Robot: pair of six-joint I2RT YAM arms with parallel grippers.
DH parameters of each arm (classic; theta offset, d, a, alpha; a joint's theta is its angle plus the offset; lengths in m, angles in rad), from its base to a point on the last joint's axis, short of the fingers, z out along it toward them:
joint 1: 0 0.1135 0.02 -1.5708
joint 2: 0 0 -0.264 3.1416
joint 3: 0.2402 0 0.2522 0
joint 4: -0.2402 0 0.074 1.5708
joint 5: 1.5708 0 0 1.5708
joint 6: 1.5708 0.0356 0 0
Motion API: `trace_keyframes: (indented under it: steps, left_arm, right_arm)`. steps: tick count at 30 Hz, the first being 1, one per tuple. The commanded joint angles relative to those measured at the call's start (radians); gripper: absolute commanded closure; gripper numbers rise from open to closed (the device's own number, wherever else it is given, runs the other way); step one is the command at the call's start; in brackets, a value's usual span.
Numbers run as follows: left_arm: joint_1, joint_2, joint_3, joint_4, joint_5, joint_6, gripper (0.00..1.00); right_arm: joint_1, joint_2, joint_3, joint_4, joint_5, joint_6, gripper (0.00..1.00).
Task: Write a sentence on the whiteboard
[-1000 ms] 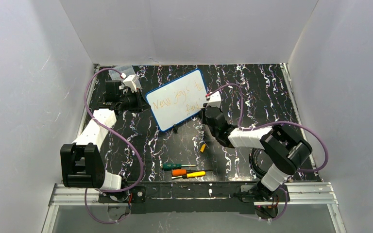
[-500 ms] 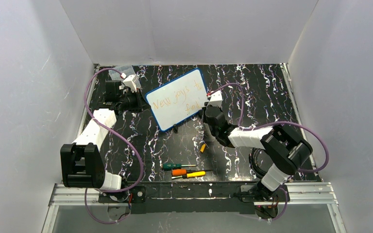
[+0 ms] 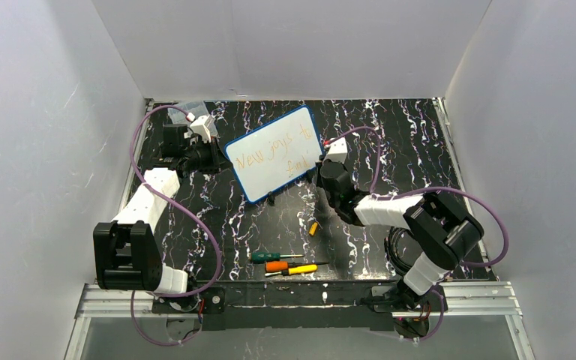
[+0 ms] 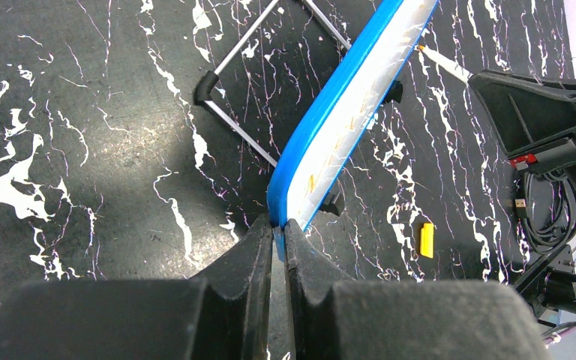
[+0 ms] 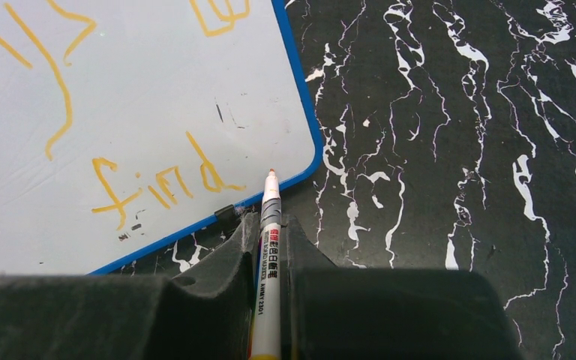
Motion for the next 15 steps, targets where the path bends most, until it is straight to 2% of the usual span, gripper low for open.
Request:
trace_keyframes:
  steps: [1, 15]
  left_arm:
    - [0.005, -0.021, 0.008, -0.008, 0.011, 0.01, 1.0]
    - [0.007, -0.017, 0.009, -0.01, 0.009, 0.012, 1.0]
  right_arm:
    - [-0.008, 0.016, 0.023, 0.07, -0.001, 0.012, 0.99]
    - [-0.011, 0.049, 0.044, 0.084, -0.021, 0.013, 0.99]
